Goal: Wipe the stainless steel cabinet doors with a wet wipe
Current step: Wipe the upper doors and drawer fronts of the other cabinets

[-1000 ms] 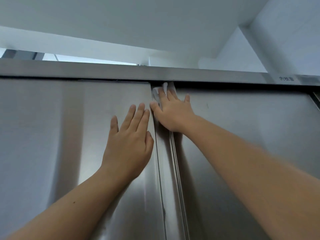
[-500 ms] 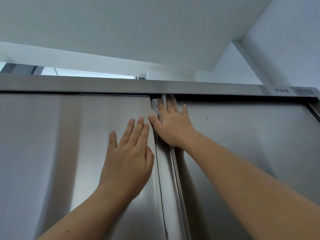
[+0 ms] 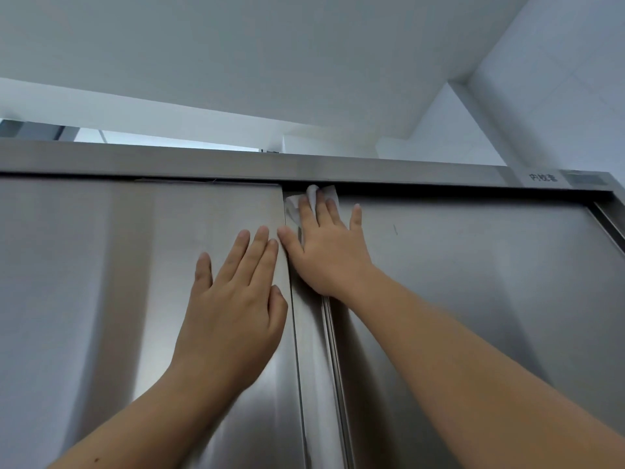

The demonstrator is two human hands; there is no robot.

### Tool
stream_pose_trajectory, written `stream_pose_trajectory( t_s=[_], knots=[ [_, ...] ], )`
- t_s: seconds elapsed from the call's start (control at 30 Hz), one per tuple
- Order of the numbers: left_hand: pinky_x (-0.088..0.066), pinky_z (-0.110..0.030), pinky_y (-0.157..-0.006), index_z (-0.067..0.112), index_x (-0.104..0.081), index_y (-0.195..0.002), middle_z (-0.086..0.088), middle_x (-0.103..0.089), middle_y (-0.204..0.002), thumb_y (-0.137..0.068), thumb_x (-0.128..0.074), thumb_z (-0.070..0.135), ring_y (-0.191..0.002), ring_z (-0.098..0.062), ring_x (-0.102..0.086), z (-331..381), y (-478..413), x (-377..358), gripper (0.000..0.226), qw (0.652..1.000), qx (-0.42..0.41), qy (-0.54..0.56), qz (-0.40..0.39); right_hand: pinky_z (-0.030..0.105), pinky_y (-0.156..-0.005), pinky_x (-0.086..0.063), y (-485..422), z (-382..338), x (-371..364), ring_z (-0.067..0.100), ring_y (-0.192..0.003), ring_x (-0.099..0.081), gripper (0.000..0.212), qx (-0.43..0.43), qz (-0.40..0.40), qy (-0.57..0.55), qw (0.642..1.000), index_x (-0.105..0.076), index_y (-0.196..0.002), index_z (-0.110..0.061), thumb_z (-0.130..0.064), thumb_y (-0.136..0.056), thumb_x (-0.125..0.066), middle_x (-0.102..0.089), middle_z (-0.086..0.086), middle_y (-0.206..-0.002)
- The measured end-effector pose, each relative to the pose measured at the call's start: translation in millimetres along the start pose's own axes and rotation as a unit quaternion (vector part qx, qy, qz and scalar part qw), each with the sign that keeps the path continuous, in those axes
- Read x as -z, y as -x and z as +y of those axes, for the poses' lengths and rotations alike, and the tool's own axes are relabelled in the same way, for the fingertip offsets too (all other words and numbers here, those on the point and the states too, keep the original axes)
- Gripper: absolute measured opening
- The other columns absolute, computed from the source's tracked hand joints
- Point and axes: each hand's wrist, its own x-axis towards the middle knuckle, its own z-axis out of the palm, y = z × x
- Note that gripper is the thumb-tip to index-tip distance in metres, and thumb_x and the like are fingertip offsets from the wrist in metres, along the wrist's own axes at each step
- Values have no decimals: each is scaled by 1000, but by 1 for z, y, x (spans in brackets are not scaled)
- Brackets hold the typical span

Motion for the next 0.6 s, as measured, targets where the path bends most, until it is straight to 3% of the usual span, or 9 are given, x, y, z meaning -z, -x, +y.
stream_pose_trajectory(
  t_s=[0.2, 0.4, 0.6],
  knots=[
    [-37, -59, -94, 3, -53, -130, -12, -47, -138, -85, -30, 26, -127, -30, -45, 3, 0, 1, 56, 1000, 11, 1, -2, 41, -96, 34, 46, 1, -19, 16, -143, 12, 68, 20, 35, -13, 999, 5, -149, -19, -55, -93, -7, 11, 2, -157],
    [-35, -58, -96, 5, -50, -133, -11, -46, -139, -85, -29, 28, -129, -26, -43, 2, 0, 0, 56, 1000, 16, -10, -3, 52, -108, 17, -9, -3, 3, 16, -144, 10, 65, -16, -10, -15, 1000, 3, -150, -16, -52, -97, -10, 7, 4, -158],
    [-36, -58, -96, 4, -50, -132, -11, -46, -139, -86, -29, 28, -128, -27, -44, 1, 0, -2, 56, 1000, 13, -9, 1, 50, -110, 14, 11, -2, -8, 16, -144, 8, 64, -8, 14, -25, 1000, 5, -150, -19, -52, -97, -9, 12, 0, -157]
  ],
)
